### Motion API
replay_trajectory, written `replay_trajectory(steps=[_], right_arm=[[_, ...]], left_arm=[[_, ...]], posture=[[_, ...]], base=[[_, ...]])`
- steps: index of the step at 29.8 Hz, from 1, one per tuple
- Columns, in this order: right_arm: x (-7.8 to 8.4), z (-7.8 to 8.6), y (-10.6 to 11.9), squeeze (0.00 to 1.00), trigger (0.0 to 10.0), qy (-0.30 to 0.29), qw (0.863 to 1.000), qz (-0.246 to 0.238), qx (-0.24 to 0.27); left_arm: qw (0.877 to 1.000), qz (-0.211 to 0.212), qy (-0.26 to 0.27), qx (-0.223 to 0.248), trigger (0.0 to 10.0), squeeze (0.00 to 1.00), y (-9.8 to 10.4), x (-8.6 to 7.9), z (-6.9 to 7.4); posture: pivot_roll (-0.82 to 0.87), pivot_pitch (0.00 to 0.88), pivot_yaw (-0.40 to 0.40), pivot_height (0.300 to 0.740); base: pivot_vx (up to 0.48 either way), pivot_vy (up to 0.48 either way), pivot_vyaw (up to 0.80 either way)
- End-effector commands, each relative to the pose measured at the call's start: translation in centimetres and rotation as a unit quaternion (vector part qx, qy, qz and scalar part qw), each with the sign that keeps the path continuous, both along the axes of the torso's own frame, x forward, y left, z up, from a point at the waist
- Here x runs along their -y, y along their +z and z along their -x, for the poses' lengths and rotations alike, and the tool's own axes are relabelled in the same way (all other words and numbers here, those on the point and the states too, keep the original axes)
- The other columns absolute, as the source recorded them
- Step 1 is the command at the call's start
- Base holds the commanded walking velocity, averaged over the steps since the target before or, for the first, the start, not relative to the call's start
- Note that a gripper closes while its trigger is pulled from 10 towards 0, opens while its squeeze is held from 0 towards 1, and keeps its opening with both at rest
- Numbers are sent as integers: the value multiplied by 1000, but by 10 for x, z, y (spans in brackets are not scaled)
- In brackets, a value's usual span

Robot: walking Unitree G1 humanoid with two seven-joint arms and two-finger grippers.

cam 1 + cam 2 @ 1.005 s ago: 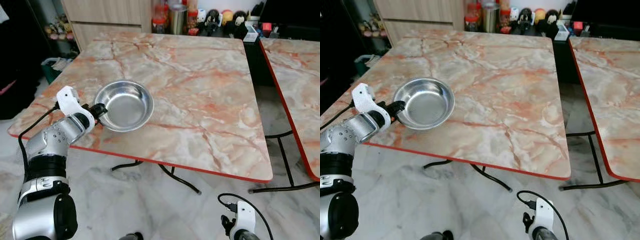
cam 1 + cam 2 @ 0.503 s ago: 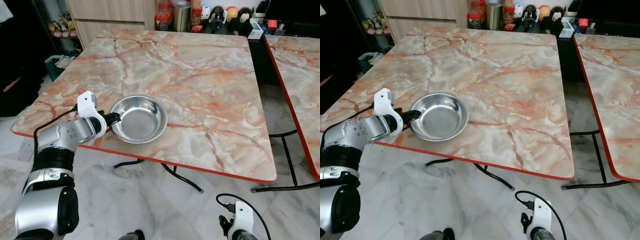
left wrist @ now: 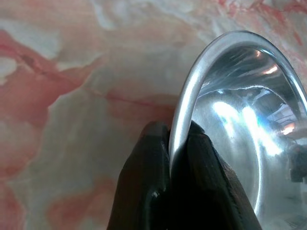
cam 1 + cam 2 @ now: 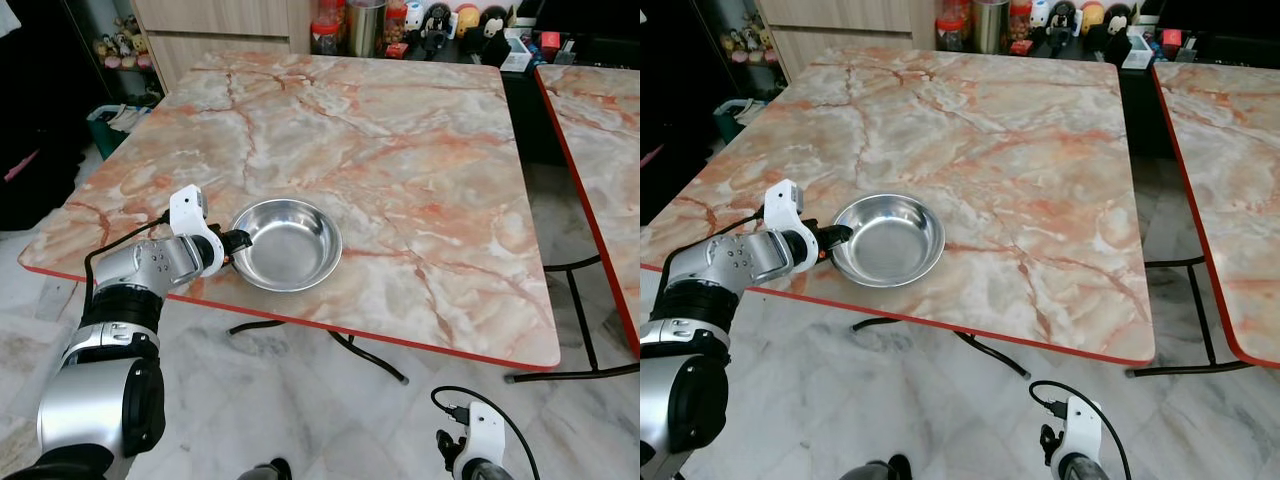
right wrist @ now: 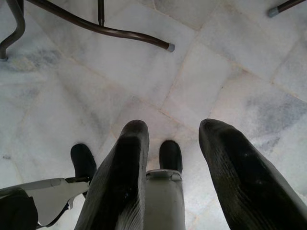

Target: Setting the table

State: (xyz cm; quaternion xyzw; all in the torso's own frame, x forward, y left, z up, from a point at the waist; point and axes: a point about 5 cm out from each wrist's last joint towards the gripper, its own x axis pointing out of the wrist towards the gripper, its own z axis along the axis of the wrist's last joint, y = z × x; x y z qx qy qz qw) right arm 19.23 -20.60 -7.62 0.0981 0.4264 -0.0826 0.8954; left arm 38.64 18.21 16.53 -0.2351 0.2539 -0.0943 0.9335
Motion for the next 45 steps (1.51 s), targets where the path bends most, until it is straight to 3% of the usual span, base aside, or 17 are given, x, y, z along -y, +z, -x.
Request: replay_trajectory(steps=[1, 10, 11, 12, 13, 22, 24, 25, 35, 36, 37, 41, 45], right_arm=[[-1, 3, -2, 0, 10000, -7, 1000, -4, -5], [-1, 3, -2, 0, 10000, -6, 1000, -3, -5], [-1, 3, -2, 0, 10000, -6, 1000, -3, -5], [-1, 3, -2, 0, 10000, -5, 1000, -3, -5], [-1, 3, -2, 0, 10000, -6, 1000, -3, -5], [-1, 3, -2, 0, 10000, -6, 1000, -3, -5], [0, 3, -2, 0, 10000, -6, 1000, -3, -5], [0, 3, -2, 0, 10000, -6, 1000, -2, -5], [0, 3, -2, 0, 10000, -6, 1000, -3, -5], [0, 3, -2, 0, 10000, -5, 1000, -2, -5], [0, 3, -2, 0, 10000, -4, 1000, -2, -6], [0, 3, -2, 0, 10000, -4, 1000, -3, -6], [0, 3, -2, 0, 10000, -2, 1000, -2, -6]], left_arm=[[1000, 1, 4, 11, 10000, 0, 7, -3, -2], [1000, 9, 8, 5, 10000, 27, 4, -4, -2], [1000, 9, 9, 6, 10000, 435, 4, -4, -2], [1000, 10, 9, 7, 10000, 718, 4, -4, -2], [1000, 11, 10, 7, 10000, 804, 4, -4, -2], [1000, 13, 10, 8, 10000, 812, 4, -4, -2], [1000, 13, 10, 8, 10000, 847, 4, -4, -2], [1000, 13, 10, 8, 10000, 1000, 5, -4, -2], [1000, 11, 11, 11, 10000, 1000, 7, -6, -3], [1000, 6, 19, 17, 10000, 537, 10, -11, -3], [999, -20, 30, 29, 10000, 0, 15, -19, -3], [996, -54, 48, 49, 10000, 0, 24, -31, -3], [986, -94, 100, 92, 10000, 0, 45, -60, 4]], posture=[[77, 114, 56, 740], [76, 115, 53, 740], [76, 116, 53, 740], [76, 116, 53, 740], [76, 116, 53, 740], [77, 118, 53, 740], [77, 118, 53, 740], [77, 118, 53, 740], [79, 117, 53, 740], [82, 114, 51, 740], [83, 112, 49, 740], [83, 113, 48, 740], [87, 118, 42, 740]], base=[[0, 0, 0], [0, 0, 0], [0, 0, 0], [0, 0, 0], [0, 0, 0], [0, 0, 0], [0, 0, 0], [0, 0, 0], [0, 0, 0], [0, 0, 0], [0, 0, 0], [0, 0, 0], [0, 0, 0]])
